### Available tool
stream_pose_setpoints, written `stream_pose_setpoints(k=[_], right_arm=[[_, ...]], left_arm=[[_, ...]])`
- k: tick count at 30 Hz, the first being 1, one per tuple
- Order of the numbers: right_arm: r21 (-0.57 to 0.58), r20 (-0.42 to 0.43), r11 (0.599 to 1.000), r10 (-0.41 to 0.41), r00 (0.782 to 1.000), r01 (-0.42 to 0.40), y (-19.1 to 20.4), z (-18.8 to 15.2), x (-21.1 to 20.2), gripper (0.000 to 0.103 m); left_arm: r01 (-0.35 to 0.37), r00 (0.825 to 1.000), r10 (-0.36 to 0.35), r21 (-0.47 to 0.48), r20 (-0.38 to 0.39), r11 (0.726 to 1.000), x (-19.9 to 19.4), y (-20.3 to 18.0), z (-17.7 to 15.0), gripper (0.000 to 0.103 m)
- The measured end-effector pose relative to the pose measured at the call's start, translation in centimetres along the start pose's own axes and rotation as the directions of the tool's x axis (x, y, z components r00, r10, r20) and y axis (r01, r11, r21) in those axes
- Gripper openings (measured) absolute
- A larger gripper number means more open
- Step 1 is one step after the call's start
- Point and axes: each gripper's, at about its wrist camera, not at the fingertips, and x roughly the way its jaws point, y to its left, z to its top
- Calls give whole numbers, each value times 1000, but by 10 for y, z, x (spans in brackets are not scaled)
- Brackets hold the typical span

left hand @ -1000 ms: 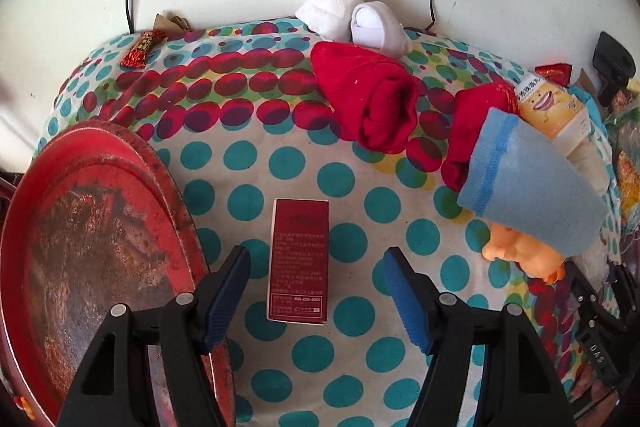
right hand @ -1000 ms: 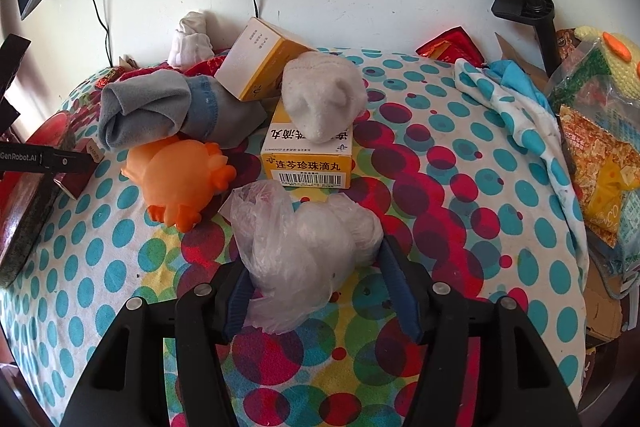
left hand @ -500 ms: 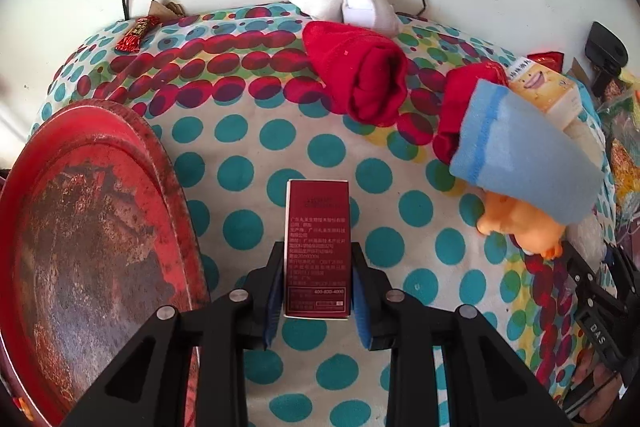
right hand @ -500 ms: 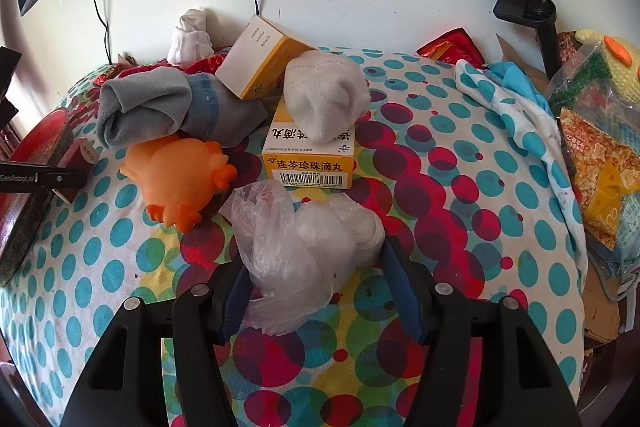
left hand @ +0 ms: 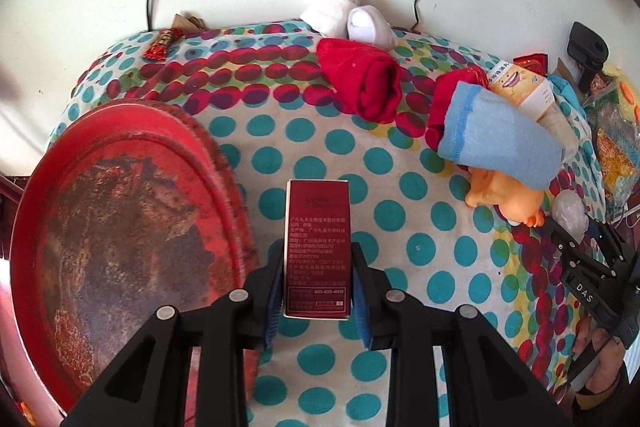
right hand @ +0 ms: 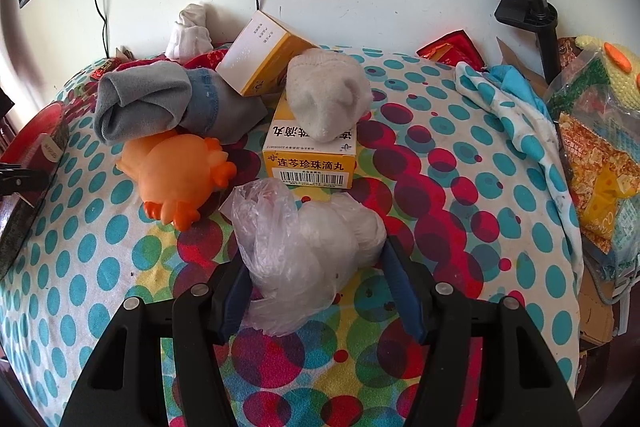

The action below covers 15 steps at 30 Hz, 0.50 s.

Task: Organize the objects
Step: 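Reach the left gripper to the dark-red box and grasp it, then carry the dark-red box into the red basin and release it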

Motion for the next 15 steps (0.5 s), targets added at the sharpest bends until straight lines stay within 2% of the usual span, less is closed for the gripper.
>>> stream_pose_setpoints(k=[6, 15], right_arm=[[0, -1, 1000, -2, 1000, 2, 0, 0, 0, 61], [-1, -3, 1000, -5, 1000, 5, 0, 0, 0, 60]], left_arm=[[-19, 1000, 19, -52, 13, 998, -19, 36, -5, 30], [-114, 993, 118, -148, 23, 982, -42, 115, -14, 30]])
